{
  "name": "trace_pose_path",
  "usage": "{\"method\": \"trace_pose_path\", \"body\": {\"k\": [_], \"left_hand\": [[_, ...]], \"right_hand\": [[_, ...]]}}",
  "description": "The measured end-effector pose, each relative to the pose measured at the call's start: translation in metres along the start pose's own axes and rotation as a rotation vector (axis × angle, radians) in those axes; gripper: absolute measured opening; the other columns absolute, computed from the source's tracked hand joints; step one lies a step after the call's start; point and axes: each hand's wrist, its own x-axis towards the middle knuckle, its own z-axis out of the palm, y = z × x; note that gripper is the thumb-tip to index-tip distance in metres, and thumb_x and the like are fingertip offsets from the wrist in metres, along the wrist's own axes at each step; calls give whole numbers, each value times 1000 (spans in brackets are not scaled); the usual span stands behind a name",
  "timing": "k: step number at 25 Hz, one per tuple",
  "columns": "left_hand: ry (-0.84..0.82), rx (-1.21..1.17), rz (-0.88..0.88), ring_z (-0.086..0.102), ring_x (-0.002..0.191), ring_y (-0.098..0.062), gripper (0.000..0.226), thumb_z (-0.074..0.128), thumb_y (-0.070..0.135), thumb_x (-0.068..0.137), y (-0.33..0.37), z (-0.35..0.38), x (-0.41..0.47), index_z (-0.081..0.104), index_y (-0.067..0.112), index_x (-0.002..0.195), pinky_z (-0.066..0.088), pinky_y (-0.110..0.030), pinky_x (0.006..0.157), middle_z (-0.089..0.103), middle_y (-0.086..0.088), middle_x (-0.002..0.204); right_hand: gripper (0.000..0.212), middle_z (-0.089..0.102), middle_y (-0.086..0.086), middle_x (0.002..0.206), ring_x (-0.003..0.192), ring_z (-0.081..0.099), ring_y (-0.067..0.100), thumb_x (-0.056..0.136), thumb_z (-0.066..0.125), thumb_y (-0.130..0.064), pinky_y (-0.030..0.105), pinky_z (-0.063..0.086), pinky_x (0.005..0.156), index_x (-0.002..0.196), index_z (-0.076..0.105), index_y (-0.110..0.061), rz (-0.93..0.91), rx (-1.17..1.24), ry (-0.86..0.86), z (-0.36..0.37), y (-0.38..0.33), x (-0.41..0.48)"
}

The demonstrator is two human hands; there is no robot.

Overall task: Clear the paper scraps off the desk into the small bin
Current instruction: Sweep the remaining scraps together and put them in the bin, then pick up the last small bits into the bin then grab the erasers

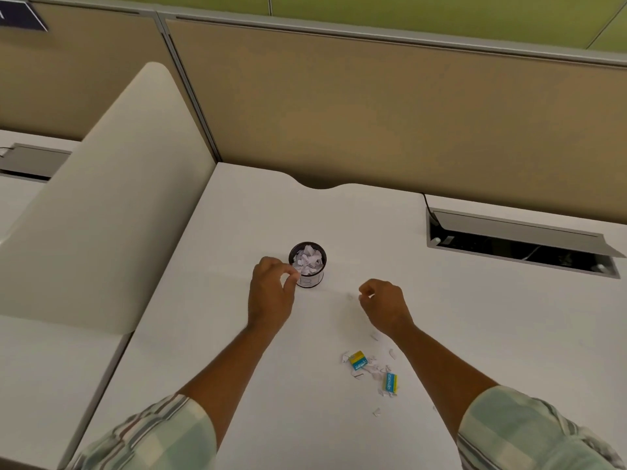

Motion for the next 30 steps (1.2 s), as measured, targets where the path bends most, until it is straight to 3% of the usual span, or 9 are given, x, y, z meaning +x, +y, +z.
{"method": "trace_pose_path", "body": {"k": [8, 11, 13, 15, 17, 19, 23, 27, 30], "left_hand": [[-81, 154, -48, 56, 100, -20, 9, 70, 15, 90, 17, 17, 45, 77, 17, 85, 50, -33, 82, 61, 2, 108], [11, -17, -63, 60, 95, -17, 10, 72, 11, 87, 13, 17, 45, 75, 20, 84, 52, -30, 84, 63, 2, 101], [114, -109, -122, 62, 88, -15, 14, 71, 10, 87, 7, 15, 39, 73, 24, 87, 55, -32, 80, 65, 4, 99], [194, -168, -162, 63, 83, -13, 18, 69, 9, 87, 1, 13, 26, 69, 28, 88, 56, -33, 77, 66, 6, 96], [235, -198, -172, 62, 82, -12, 16, 67, 8, 88, -7, 15, 8, 69, 24, 91, 56, -36, 75, 65, 6, 93], [229, -202, -194, 63, 81, -12, 14, 67, 7, 89, -12, 20, -14, 69, 21, 93, 57, -39, 74, 65, 5, 92], [31, -96, -122, 65, 87, -18, 15, 67, 6, 91, -15, 42, -61, 71, 11, 105, 58, -44, 79, 67, -1, 99], [-348, 130, -64, 55, 127, -19, 39, 61, 28, 97, -9, 68, -107, 61, 15, 134, 44, -32, 110, 61, -2, 135], [-547, 256, 2, 41, 138, -13, 57, 56, 45, 98, -3, 83, -131, 45, 21, 148, 35, -26, 116, 46, 5, 151]], "right_hand": [[15, 73, 2, 100, 90, 65, 16, 93, 59, -13, 19, 45, 76, 98, 73, -14, 91, -5, -50, 11, 39, -13], [22, 72, 5, 111, 104, 66, 21, 95, 54, -9, 20, 46, 85, 107, 73, -13, 80, -20, -51, 9, 39, -3], [32, 67, 7, 127, 119, 62, 23, 99, 48, -9, 24, 46, 100, 123, 69, -12, 53, -66, -70, 8, 34, 6], [41, 56, 6, 147, 136, 50, 22, 102, 43, -8, 26, 33, 115, 140, 58, -12, -20, -145, -124, 10, 27, 14], [52, 38, 4, 161, 148, 35, 21, 103, 39, -4, 24, 19, 120, 154, 40, -14, -145, -253, -236, 12, 20, 21], [67, 17, 1, 169, 155, 18, 20, 98, 40, 4, 28, 15, 123, 160, 22, -15, -279, -408, -388, 15, 16, 25], [77, -2, -1, 171, 158, 3, 21, 94, 42, 7, 39, 27, 123, 162, 12, -13, -479, -677, -500, 17, 21, 27], [75, -4, -5, 171, 158, 3, 20, 96, 36, 7, 36, 27, 123, 162, 10, -16, -476, -629, -453, 12, 52, 1], [77, -5, -5, 171, 158, 2, 19, 96, 40, 7, 32, 22, 124, 162, 8, -16, -450, -578, -388, 9, 84, -32]]}}
